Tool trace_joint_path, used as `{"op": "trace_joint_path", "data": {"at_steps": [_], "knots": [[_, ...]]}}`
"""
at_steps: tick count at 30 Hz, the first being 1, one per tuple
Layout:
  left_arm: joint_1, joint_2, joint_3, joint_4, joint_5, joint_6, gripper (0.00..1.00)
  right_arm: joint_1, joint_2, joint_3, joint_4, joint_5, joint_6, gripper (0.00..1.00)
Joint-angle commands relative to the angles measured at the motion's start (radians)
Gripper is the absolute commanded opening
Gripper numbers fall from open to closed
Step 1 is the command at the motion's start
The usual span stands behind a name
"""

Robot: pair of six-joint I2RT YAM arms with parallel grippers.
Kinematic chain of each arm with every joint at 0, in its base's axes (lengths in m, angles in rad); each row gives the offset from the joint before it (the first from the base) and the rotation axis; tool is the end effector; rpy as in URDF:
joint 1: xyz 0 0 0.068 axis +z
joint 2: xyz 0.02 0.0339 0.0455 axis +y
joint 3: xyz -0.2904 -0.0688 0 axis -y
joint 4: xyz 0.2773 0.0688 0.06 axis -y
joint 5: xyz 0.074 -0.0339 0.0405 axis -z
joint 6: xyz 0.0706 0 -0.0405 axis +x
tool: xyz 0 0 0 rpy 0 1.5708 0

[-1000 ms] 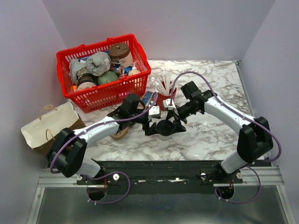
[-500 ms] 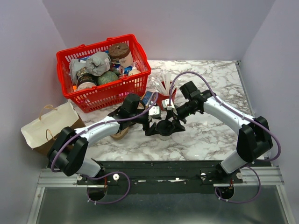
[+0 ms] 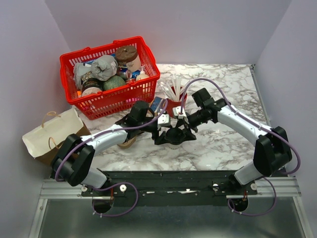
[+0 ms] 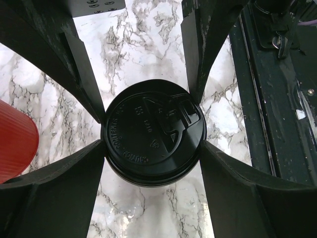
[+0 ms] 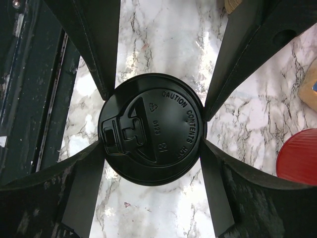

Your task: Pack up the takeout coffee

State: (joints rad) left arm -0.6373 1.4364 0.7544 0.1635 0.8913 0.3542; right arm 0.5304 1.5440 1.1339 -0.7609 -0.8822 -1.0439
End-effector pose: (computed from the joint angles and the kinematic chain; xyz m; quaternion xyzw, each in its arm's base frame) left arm 0.2382 -0.2447 0.2144 0.5616 0.5834 -0.4329 0.3960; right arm 0.2629 0.2174 0.2388 -0.6876 0.5655 0.3591 0.2799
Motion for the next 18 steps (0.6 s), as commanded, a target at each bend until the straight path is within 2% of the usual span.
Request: {"op": "trace_joint_path", "data": {"at_steps": [1, 12, 18], "knots": [[-0.015, 0.035, -0.052, 0.008, -0.023, 0.029, 0.82, 0.037, 0.008, -0.091, 0.035, 0.06, 0.03, 0.8], [-0.022, 0.081, -0.092, 0.013, -0.061, 0.055, 0.78, 0.072, 0.019, -0.131, 0.086, 0.107, 0.076, 0.77], [-0.019, 0.117, -0.132, 0.083, -0.043, 0.013, 0.77, 0.083, 0.008, -0.161, 0.091, 0.127, 0.085, 0.78]]}}
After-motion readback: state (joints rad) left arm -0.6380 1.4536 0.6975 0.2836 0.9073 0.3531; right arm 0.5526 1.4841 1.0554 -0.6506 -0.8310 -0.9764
